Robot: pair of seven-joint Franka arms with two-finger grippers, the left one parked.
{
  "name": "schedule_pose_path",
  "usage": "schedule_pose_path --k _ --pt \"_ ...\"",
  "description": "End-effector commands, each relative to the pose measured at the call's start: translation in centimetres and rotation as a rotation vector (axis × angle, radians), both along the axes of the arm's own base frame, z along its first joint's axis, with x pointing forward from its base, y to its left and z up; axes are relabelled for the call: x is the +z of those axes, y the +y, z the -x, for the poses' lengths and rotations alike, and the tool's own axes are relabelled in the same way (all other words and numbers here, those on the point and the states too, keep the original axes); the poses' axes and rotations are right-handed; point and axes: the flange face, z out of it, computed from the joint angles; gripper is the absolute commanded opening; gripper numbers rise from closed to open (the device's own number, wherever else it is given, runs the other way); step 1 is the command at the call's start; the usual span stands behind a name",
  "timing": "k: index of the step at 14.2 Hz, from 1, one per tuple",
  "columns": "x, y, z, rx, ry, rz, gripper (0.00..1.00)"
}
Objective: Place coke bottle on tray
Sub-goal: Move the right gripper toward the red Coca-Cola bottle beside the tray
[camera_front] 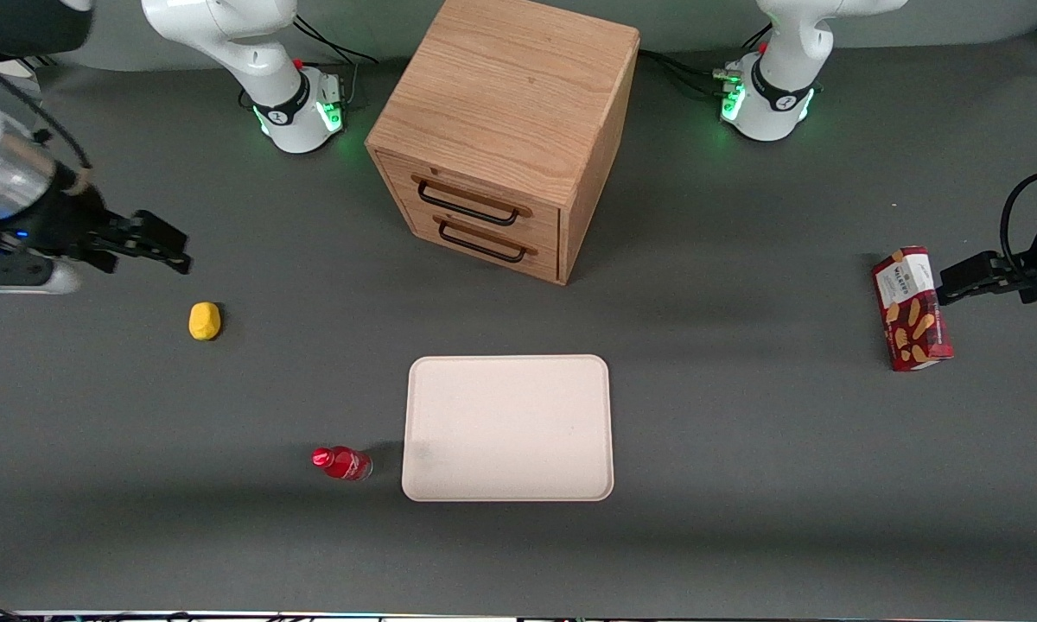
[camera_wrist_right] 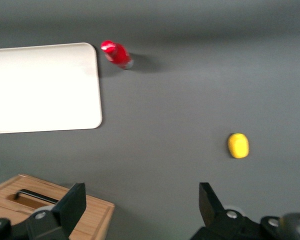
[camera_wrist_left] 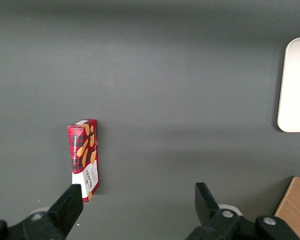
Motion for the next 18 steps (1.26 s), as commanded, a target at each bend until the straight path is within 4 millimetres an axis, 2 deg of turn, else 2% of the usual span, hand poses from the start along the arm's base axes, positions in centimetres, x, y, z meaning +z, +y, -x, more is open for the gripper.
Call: schedule_pose_path --k 1,5,9,12,15,18 --pt "-0.2 4.6 -0.4 -0.056 0.012 -0.025 1.0" --pt "-1.4 4.7 -1.7 0.024 0.021 -0.023 1.0" --pt "-3.4 4.3 -6.5 0.027 0.021 -0.037 1.0" --pt "-6.2 3.3 -10.0 0.079 0.016 -0.008 1.0" --pt "-9.1 2.6 -12.7 0.135 0.008 0.008 1.0" --pt "-10.5 2.6 -14.4 0.167 -0.043 -0.003 1.0"
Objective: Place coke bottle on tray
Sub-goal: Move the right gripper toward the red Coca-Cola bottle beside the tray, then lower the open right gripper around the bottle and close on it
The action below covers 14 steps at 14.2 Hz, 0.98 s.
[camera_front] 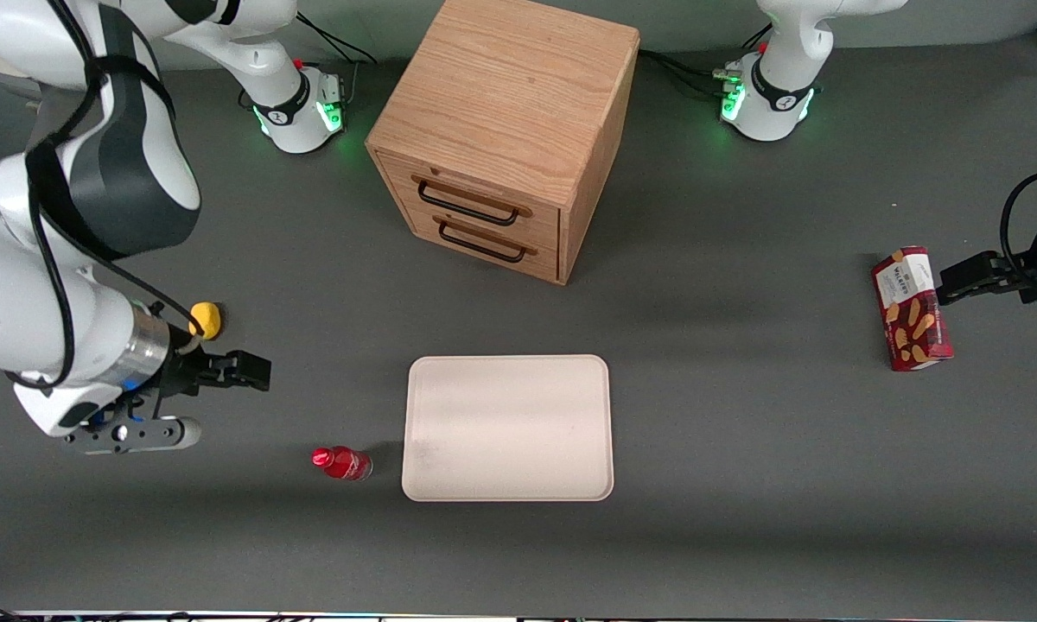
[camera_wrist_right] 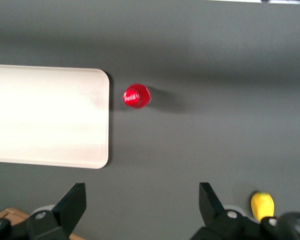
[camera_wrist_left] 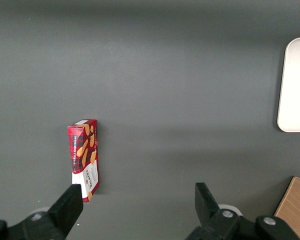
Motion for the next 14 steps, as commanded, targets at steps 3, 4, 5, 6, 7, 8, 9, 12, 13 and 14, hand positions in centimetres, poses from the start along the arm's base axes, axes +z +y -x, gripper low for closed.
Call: schedule_pose_path --k 3,4,5,6,7,8,9,12,13,14 --pt "-0.8 0.3 -2.3 0.028 -0.084 -0.017 1.0" --pt "-1.3 0.3 -2.6 0.022 -0.091 -0.018 1.0" --pt "-1.5 0.5 -2.7 0.02 -0.092 -0.02 1.0" --pt "-1.5 0.5 -2.7 0.019 -0.092 -0.021 0.99" --pt "-1.6 0.6 -2.8 0.017 -0.096 -0.023 0.99" --pt "-2.5 0.7 -3.1 -0.007 -0.096 -0.027 0.99" --pt "-3.2 1.1 -3.3 -0.021 -0.093 -0.032 0.99" --pt "-6.4 1.7 -4.2 -0.02 -0.074 -0.034 0.99" --pt "-7.7 2.0 -4.3 -0.015 -0.058 -0.031 0.99" --pt "-8.5 2.1 -4.4 -0.013 -0.05 -0.024 0.99"
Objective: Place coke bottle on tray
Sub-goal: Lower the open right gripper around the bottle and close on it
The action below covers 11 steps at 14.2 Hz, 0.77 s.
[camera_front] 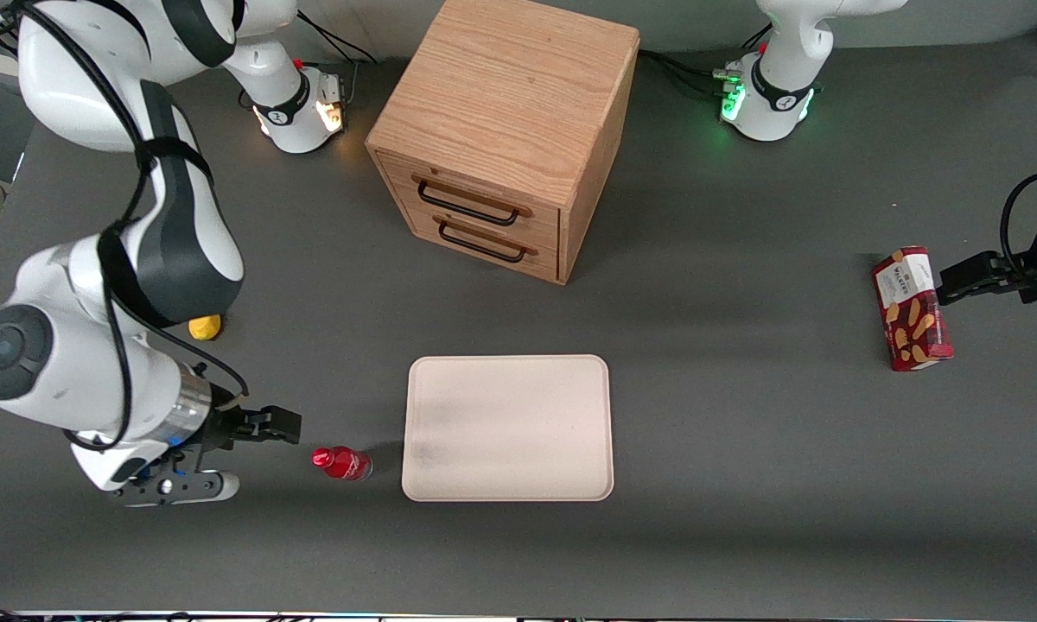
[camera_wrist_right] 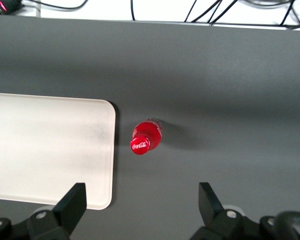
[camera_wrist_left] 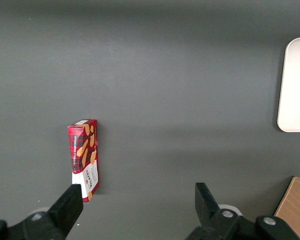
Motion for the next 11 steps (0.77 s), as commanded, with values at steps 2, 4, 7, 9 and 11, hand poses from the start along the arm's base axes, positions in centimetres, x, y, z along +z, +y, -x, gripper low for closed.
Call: schedule_pose_path --k 2,4,7,9,11 --pt "-3.5 0.7 -0.9 0.01 0.002 0.072 0.99" --pt "-5.3 1.5 -1.0 0.012 0.014 0.085 0.99" --pt "-7.6 1.9 -1.7 0.015 -0.004 0.076 0.99" --pt "-8.7 2.1 -1.9 0.019 -0.018 0.072 0.99" --pt "-9.6 2.3 -2.2 0.021 -0.044 0.063 0.99"
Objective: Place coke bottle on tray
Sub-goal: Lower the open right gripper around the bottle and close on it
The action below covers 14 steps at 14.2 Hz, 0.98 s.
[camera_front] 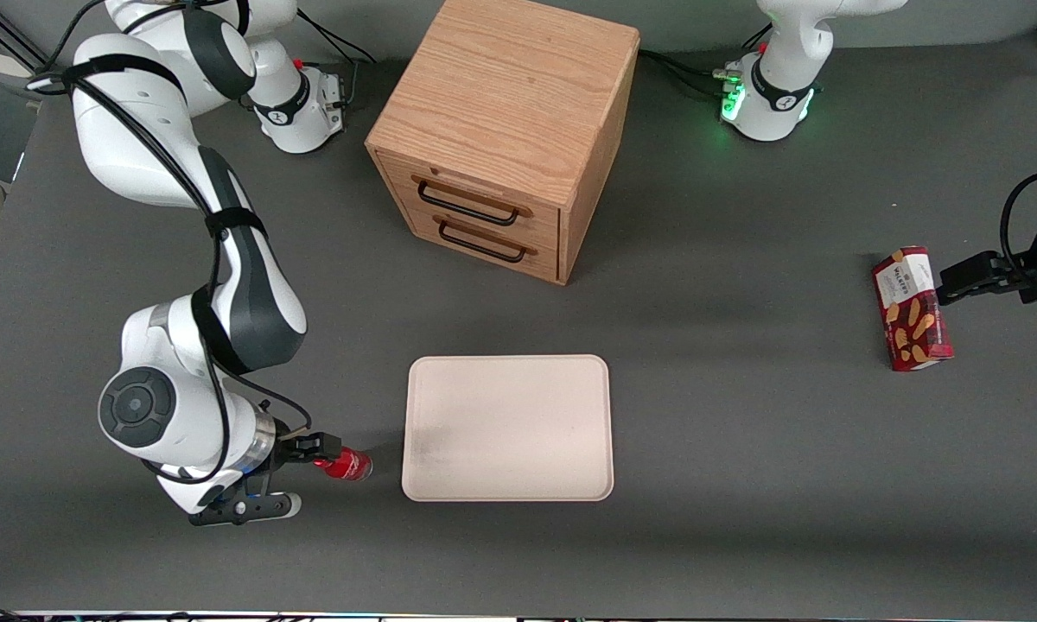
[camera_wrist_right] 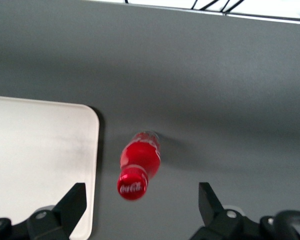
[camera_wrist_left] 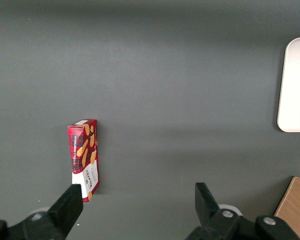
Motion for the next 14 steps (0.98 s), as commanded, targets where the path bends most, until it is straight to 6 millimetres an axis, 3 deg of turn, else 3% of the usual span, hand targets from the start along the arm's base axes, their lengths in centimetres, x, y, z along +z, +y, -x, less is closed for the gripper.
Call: schedule_pose_path --k 1,9,12,14 --pt "-1.2 0.7 -0.2 -0.011 -0.035 0.006 0.99" --pt "-4.1 0.9 -0.2 -0.007 -0.011 0.003 0.99" --pt "-4.0 0.9 0.0 -0.008 -0.002 0.0 0.98" --pt "-3.8 0.9 0.0 -0.017 0.0 -0.001 0.91"
